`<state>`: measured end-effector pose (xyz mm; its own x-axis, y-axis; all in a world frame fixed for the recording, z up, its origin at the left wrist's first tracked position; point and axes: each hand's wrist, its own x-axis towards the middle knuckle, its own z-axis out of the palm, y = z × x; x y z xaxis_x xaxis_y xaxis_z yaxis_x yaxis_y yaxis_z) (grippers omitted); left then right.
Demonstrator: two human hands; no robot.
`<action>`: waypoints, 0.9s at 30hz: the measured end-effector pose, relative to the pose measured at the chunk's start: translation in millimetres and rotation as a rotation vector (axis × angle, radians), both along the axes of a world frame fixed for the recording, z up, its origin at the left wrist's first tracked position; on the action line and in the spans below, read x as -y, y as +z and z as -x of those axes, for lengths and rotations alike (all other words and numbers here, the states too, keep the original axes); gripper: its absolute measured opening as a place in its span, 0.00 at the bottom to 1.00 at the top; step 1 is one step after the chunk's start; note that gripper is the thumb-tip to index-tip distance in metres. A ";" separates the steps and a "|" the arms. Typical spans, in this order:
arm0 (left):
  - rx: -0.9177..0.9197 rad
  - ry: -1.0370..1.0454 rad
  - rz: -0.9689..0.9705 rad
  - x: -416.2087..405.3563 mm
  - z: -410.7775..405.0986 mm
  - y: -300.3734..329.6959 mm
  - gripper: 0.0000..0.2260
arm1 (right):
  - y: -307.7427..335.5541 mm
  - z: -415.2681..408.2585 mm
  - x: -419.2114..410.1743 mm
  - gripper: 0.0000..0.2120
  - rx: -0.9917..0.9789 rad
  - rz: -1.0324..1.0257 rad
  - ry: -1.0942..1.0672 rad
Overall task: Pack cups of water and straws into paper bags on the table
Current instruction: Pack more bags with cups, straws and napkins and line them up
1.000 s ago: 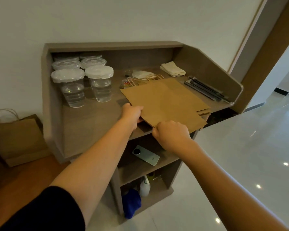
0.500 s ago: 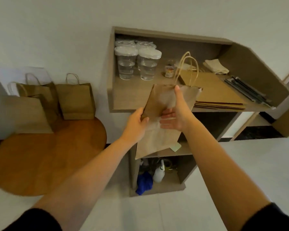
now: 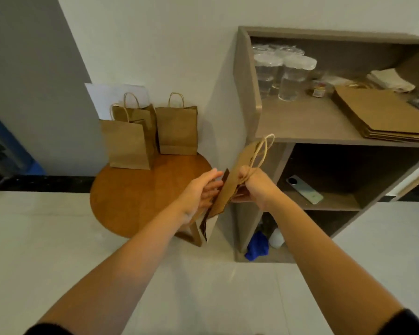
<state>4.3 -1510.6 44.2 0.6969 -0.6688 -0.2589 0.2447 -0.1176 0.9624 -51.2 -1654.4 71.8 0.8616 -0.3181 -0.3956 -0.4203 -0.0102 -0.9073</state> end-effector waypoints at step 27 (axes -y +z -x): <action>0.259 0.274 -0.410 -0.5 -17.1 -6.4 0.11 | -28.8 -31.5 -29.5 0.07 0.183 0.239 0.235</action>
<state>21.4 -1510.1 37.8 0.9063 -0.3352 -0.2572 0.0807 -0.4601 0.8842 -19.7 -1624.9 43.1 0.9714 -0.1682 -0.1674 -0.2130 -0.3076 -0.9274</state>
